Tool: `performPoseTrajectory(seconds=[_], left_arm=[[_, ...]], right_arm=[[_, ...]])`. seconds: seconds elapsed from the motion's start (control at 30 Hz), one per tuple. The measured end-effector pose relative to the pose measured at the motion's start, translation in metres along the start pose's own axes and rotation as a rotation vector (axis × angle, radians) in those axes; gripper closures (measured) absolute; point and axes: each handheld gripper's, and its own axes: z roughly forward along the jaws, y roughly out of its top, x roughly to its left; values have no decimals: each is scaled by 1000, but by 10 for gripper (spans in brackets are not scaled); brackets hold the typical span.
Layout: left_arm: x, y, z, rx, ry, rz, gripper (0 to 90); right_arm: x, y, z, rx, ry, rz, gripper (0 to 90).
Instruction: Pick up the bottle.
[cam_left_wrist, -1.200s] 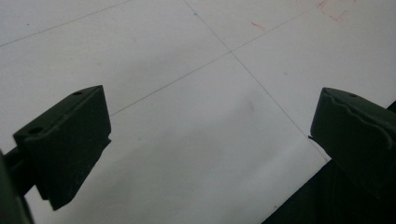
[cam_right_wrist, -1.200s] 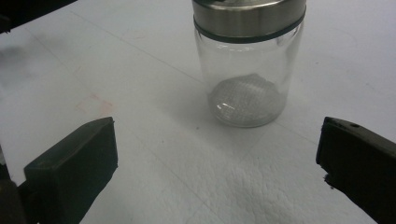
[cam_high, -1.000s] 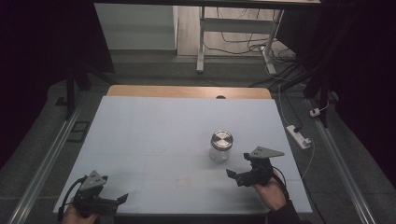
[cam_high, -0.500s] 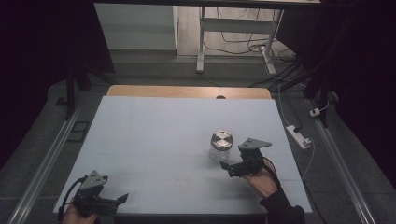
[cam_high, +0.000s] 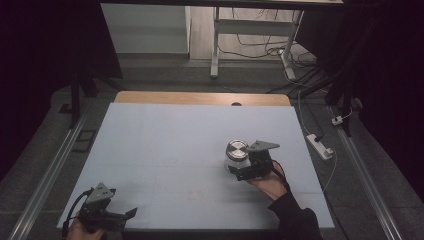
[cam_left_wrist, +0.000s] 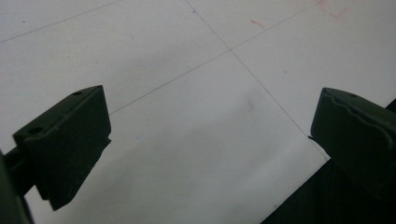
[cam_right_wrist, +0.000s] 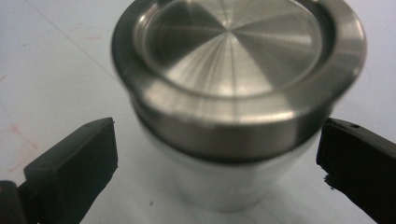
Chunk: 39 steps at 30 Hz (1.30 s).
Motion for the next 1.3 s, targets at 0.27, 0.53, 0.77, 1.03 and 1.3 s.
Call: performPoseTrajectory(seconds=[0.27,0.53,0.77,1.03,1.3], left_arm=[[0,0,0,3,-1,1,0],[0,0,0,2,-1,1,0],[0,0,0,-2,-1,2,0],[0,0,0,-3,-1,3,0],[0,0,0,-4,-1,2,0]], right_arm=[[1,4,11,-10,-12,-15,3],[-1,4,15,-23,-20,-42,141],[1,5,14,-15,-35,-54,146],[4,7,12,-12,-24,-68,147],[11,13,6,-30,15,-70,147]])
